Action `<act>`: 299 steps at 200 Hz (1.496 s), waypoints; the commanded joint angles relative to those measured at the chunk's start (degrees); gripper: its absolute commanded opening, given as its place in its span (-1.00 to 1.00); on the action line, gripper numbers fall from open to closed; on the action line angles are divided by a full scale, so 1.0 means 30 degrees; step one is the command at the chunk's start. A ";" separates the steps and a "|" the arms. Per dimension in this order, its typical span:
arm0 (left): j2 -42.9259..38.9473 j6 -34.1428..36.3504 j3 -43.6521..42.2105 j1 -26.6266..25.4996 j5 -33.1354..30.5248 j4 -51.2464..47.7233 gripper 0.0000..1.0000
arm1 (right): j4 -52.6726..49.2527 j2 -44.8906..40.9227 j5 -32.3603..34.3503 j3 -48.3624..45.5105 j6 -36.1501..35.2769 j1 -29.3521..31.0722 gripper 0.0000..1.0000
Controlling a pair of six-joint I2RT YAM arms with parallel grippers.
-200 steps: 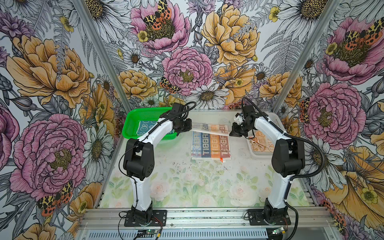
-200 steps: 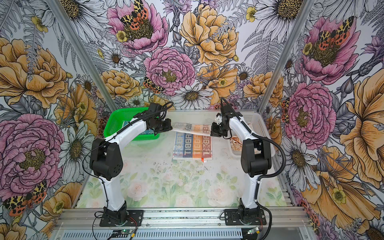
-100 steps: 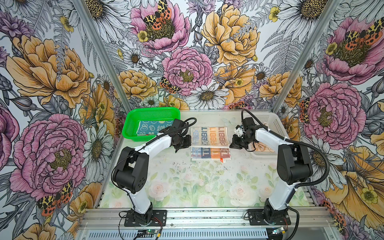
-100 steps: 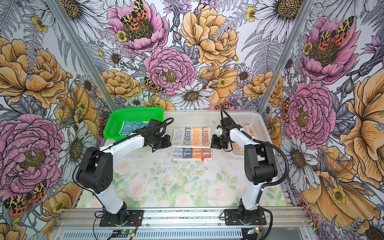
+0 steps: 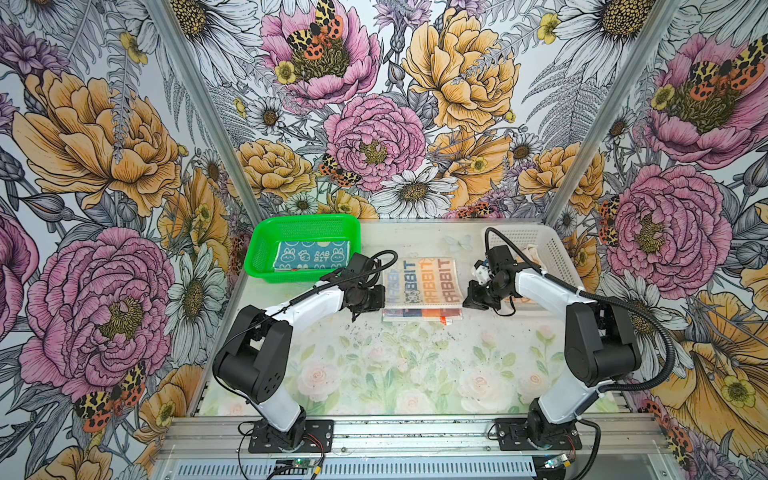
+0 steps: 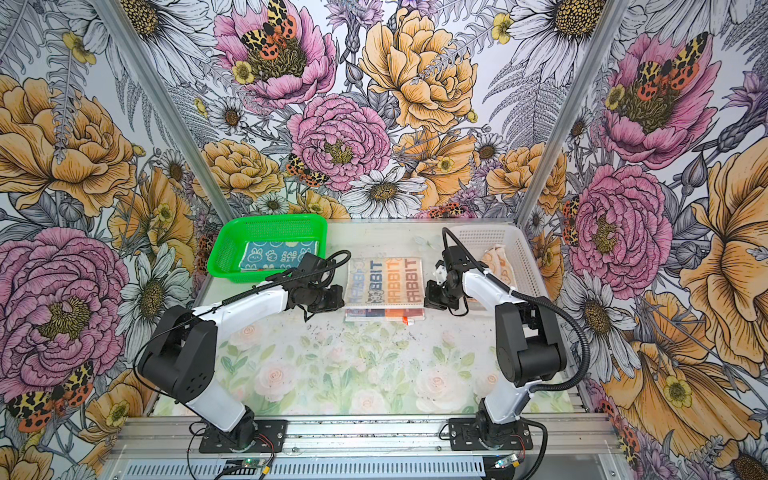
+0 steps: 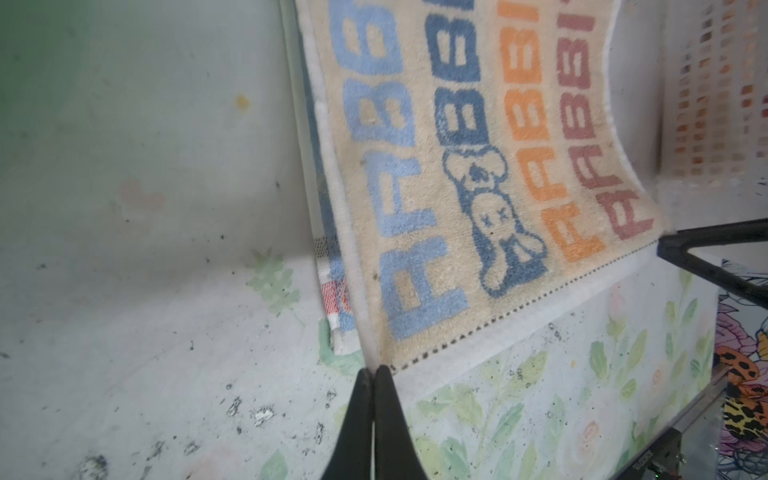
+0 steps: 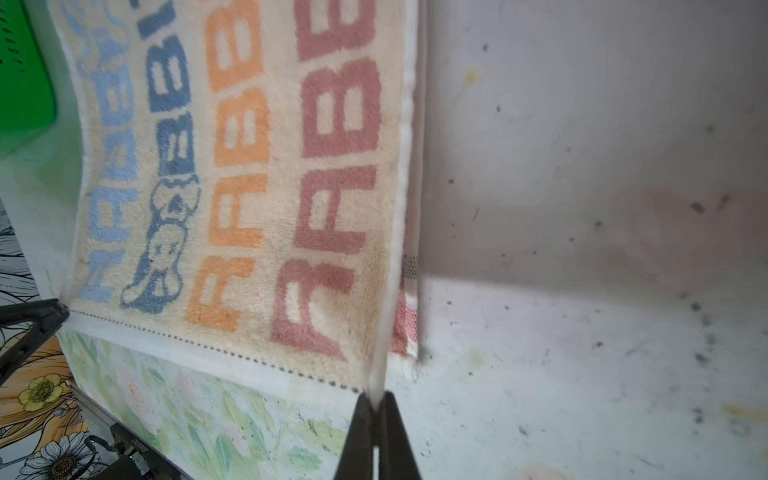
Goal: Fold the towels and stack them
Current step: 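Lower the held edge toward the robot with both grippers, folding the towel over, then open both grippers and raise them off the folded towel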
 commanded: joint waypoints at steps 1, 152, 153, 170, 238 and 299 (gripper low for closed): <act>0.0757 -0.0320 -0.0749 0.0161 -0.1736 0.0392 -1.00 | 0.1065 0.0291 0.1469 -0.0748 0.0411 0.0045 -1.00; 0.1601 -0.0179 -0.0142 -0.0631 -0.1239 0.0642 -0.59 | 0.1603 0.0410 0.1938 -0.0987 0.0805 0.0875 -0.30; 0.1567 -0.0177 -0.0113 -0.0635 -0.1240 0.0613 -0.56 | 0.1595 0.0362 0.1938 -0.0979 0.0806 0.0888 -0.29; 0.0806 -0.0106 0.0483 -0.0638 -0.1423 0.0102 -0.18 | 0.1417 -0.0596 0.1952 -0.0704 0.0966 0.0890 -0.08; 0.0828 -0.0777 0.7431 0.1289 0.0339 -0.1211 0.97 | 0.0583 -0.0346 0.0440 0.5532 0.1274 0.0689 0.95; 0.7341 -0.5124 1.2126 0.1758 0.3790 0.2516 0.98 | 0.5042 0.6135 -0.2866 1.1062 0.5609 0.0426 0.99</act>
